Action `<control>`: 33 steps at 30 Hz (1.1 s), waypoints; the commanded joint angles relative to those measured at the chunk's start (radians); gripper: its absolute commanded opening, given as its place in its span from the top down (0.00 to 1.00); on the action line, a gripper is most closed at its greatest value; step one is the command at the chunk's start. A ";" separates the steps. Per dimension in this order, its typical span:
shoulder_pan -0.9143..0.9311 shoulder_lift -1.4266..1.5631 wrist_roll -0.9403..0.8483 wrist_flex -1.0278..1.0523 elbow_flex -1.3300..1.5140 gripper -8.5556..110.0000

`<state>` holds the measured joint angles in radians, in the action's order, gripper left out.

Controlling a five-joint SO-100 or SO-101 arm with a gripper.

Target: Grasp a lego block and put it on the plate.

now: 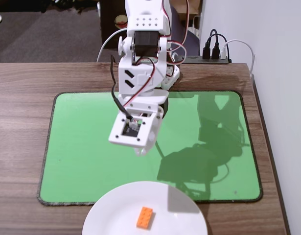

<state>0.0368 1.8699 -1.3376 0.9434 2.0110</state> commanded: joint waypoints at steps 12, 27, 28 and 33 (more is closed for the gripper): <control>-0.061 0.360 0.557 -0.025 0.290 0.92; -0.038 0.782 1.108 -0.023 0.680 0.92; -0.034 0.805 1.121 -0.020 0.703 0.92; 0.009 0.945 1.135 0.028 0.785 0.92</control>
<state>0.0322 2.7642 -0.2102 0.9495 2.7826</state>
